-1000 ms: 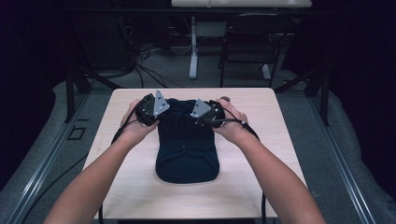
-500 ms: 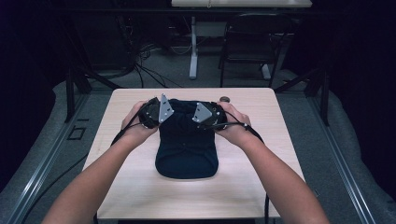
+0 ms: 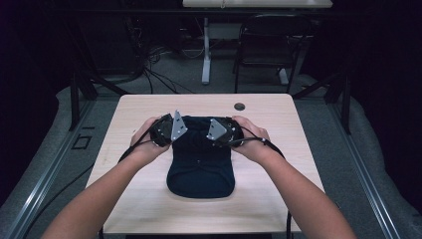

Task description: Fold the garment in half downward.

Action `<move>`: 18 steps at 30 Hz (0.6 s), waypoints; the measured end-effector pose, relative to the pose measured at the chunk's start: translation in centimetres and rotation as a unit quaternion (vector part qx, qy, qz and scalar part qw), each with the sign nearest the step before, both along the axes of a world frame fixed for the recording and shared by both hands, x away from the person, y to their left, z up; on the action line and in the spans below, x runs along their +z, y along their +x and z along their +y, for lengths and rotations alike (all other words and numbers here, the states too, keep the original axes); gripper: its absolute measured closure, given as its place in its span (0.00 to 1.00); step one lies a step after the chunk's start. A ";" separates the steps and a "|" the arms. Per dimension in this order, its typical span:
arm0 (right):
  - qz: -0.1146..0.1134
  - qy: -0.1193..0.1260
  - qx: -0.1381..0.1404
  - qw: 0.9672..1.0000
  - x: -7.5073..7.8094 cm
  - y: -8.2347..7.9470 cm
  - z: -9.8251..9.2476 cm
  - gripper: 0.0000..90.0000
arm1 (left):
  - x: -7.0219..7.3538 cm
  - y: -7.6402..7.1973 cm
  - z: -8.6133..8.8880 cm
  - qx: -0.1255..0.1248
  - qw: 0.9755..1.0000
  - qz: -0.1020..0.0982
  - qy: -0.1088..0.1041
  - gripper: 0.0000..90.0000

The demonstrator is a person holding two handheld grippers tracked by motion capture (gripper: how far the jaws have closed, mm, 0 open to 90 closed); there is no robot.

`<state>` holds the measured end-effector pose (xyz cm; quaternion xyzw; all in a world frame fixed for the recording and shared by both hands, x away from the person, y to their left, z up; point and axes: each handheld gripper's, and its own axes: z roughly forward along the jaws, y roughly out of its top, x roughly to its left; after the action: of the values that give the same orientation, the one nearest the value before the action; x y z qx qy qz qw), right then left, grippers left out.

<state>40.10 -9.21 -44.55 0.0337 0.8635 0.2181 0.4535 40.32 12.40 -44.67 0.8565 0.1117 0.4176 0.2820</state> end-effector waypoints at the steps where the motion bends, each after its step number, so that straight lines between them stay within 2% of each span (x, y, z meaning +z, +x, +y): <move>1: -0.001 -0.008 0.001 1.000 -0.1 -0.2 0.0 0.92 | -0.2 -0.2 0.0 -0.002 1.000 -0.001 0.005 0.89; 5: 0.003 -0.006 0.007 1.000 -0.6 -0.6 0.1 0.92 | -0.6 -0.4 -0.1 -0.007 1.000 -0.005 0.021 0.89; 8: 0.004 -0.009 0.004 1.000 -0.8 -0.6 0.1 0.92 | -0.5 -0.4 -0.2 -0.006 1.000 -0.006 0.020 0.89; 10: 0.004 -0.002 0.004 1.000 -0.8 -0.5 0.1 0.92 | -0.5 -0.5 -0.2 -0.005 1.000 -0.006 0.020 0.89; 15: 0.007 -0.010 0.007 1.000 -1.0 -0.8 0.0 0.92 | -0.8 -0.7 -0.2 -0.009 1.000 -0.003 0.022 0.89; 18: 0.010 -0.011 0.003 1.000 -0.9 -0.7 0.1 0.92 | -0.6 -0.5 -0.3 -0.007 1.000 -0.007 0.023 0.89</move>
<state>39.37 -9.15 -45.48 0.0284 0.8703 0.2098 0.4446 39.87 12.13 -45.29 0.8604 0.0945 0.4244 0.2658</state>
